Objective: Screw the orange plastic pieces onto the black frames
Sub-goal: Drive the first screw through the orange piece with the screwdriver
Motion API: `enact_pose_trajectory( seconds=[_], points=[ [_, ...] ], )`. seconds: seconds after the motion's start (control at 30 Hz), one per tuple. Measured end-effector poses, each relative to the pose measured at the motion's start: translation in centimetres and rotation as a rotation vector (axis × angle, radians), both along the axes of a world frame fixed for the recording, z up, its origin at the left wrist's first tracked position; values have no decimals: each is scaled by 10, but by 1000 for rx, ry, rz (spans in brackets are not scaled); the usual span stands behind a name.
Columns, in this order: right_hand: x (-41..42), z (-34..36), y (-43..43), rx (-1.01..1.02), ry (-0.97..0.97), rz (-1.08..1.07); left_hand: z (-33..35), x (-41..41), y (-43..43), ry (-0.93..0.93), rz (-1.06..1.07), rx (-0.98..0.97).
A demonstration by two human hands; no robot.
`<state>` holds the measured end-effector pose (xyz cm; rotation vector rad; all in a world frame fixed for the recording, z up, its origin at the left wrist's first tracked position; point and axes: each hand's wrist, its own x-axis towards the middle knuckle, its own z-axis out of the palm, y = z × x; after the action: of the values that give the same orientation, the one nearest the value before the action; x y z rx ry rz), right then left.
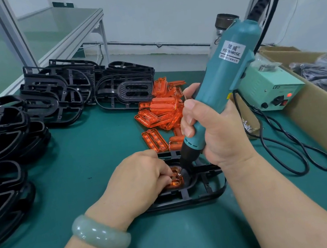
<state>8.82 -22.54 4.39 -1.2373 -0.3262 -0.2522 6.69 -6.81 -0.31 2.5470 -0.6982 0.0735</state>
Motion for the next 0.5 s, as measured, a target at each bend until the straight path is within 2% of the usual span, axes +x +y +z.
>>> enact_pose_trajectory(
  seconds=[0.5],
  points=[
    [-4,15,-4,49,-10,-34,-1,0,1,16,-4,-27]
  ],
)
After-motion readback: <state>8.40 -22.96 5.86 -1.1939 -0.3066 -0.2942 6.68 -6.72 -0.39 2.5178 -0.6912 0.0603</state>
